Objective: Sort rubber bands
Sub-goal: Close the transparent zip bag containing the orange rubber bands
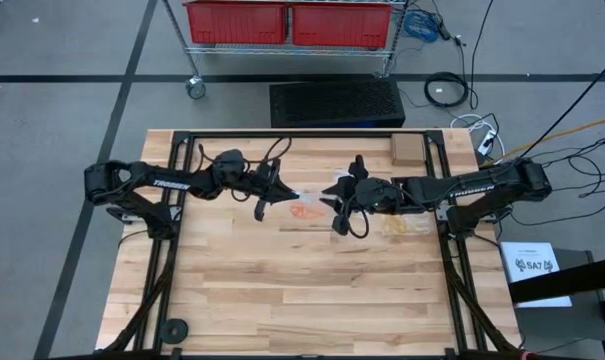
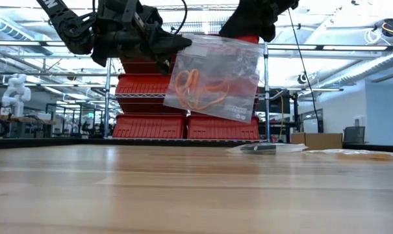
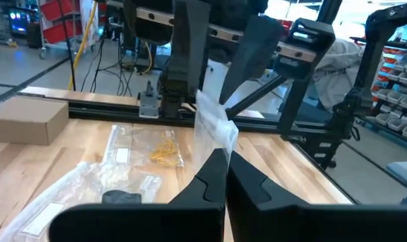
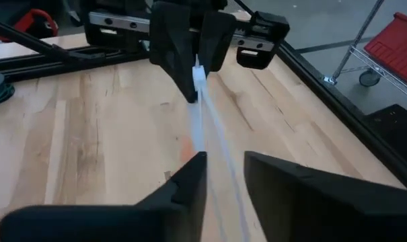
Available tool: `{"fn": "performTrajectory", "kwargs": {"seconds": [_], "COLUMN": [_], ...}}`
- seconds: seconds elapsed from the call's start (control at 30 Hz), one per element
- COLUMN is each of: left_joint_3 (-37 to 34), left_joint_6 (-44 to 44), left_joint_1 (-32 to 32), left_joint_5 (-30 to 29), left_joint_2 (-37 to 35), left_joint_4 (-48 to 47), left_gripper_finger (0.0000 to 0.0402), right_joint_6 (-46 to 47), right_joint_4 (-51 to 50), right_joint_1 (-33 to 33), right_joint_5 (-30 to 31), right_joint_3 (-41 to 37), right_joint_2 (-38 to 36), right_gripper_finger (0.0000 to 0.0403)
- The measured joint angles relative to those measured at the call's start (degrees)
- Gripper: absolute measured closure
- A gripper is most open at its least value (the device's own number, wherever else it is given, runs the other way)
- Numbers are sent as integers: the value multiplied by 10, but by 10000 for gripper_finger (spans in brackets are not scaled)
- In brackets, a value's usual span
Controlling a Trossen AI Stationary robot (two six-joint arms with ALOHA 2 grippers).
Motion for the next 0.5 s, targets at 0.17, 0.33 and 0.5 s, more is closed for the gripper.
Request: {"fn": "performTrajectory", "kwargs": {"seconds": [0.17,0.33,0.5], "left_joint_3": [0,0,0], "left_joint_6": [3,16,26], "left_joint_1": [0,0,0], "left_joint_5": [0,0,0], "left_joint_2": [0,0,0], "left_joint_4": [-13,-31,-30], "left_gripper_finger": [400,400,400], "right_joint_6": [-3,3,22], "right_joint_4": [0,-4,-2], "right_joint_1": [0,0,-3], "right_joint_5": [0,-4,-31], "right_joint_3": [0,0,1], "right_joint_2": [-1,-16,-39], "right_gripper_finger": [272,241,226]}}
